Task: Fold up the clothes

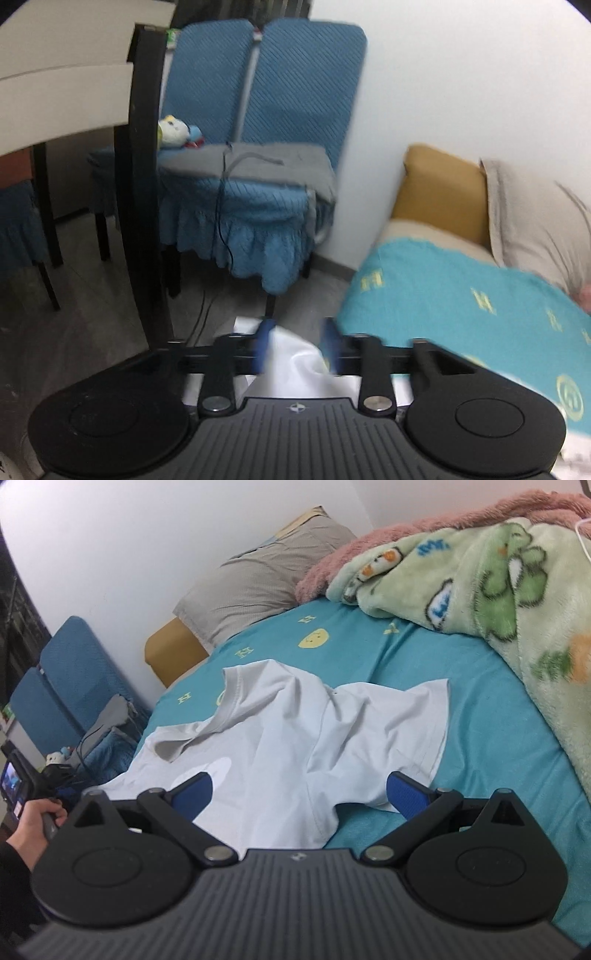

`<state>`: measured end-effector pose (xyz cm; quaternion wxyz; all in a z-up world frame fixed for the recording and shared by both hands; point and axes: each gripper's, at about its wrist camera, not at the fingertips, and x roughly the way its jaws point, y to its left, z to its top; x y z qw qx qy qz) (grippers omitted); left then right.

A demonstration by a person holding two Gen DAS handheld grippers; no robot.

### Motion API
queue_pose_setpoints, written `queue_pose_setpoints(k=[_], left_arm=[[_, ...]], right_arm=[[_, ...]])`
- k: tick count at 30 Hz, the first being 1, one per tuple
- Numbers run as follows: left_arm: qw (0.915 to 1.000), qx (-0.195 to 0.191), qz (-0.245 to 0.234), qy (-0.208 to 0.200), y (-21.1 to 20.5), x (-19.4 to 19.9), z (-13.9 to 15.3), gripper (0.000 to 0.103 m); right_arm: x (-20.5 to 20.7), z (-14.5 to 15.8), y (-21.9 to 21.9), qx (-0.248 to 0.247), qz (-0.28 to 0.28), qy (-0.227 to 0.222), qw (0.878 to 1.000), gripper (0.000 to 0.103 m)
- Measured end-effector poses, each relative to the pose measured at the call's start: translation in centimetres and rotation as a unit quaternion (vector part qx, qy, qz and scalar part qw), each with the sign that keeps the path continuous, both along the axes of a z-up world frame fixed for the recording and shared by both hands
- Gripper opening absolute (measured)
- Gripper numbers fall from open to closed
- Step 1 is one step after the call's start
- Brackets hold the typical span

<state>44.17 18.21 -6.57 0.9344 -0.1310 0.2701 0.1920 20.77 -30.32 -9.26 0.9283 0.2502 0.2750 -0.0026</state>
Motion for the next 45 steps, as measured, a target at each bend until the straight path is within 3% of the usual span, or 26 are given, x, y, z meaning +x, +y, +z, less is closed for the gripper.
queue_pose_setpoints(k=[3, 4, 9, 13, 15, 17, 19, 24, 30, 38, 45], left_arm=[[0.9989, -0.019, -0.042, 0.009, -1.3, -3.6, 0.3, 0.053], [0.998, -0.022, -0.058, 0.011, -1.5, -5.4, 0.5, 0.059], [0.9911, -0.003, -0.13, 0.026, -6.2, -15.8, 2.4, 0.066], [0.9875, -0.028, -0.148, 0.047, -10.5, -24.5, 4.3, 0.071], [0.9836, -0.044, -0.173, 0.027, -12.5, -28.5, 5.1, 0.075], [0.979, -0.052, -0.196, 0.022, -14.2, -31.4, 5.6, 0.078], [0.9743, -0.058, -0.216, 0.023, -15.4, -33.3, 5.8, 0.078], [0.9742, -0.059, -0.216, 0.029, -15.6, -34.9, 4.9, 0.078], [0.9683, -0.088, -0.23, 0.04, -13.9, -33.3, 2.8, 0.078], [0.9625, -0.117, -0.239, 0.054, -13.3, -31.6, 1.5, 0.078], [0.9612, -0.131, -0.236, 0.059, -13.4, -30.5, 0.8, 0.079]], right_arm=[[-0.1, 0.4, 0.8, -0.016, 0.017, -0.008, 1.0, 0.102], [-0.1, 0.5, 1.1, -0.022, 0.022, -0.011, 0.999, 0.102], [-0.9, 1.5, 1.9, -0.045, 0.037, -0.028, 0.998, 0.102], [-1.8, 2.2, 2.0, -0.05, 0.036, -0.035, 0.997, 0.1], [-2.1, 2.4, 1.6, -0.041, 0.033, -0.033, 0.998, 0.099], [-2.5, 2.5, 0.9, -0.028, 0.027, -0.03, 0.999, 0.097], [-2.9, 2.5, -0.1, -0.002, 0.013, -0.02, 1.0, 0.081], [-3.7, 1.1, -2.9, 0.082, -0.032, 0.013, 0.996, 0.079], [-3.7, -2.9, -4.8, 0.228, -0.084, 0.038, 0.969, 0.081], [-0.3, -7.8, -4.6, 0.308, -0.101, 0.053, 0.944, 0.08], [1.6, -8.0, -3.8, 0.312, -0.112, 0.032, 0.943, 0.08]])
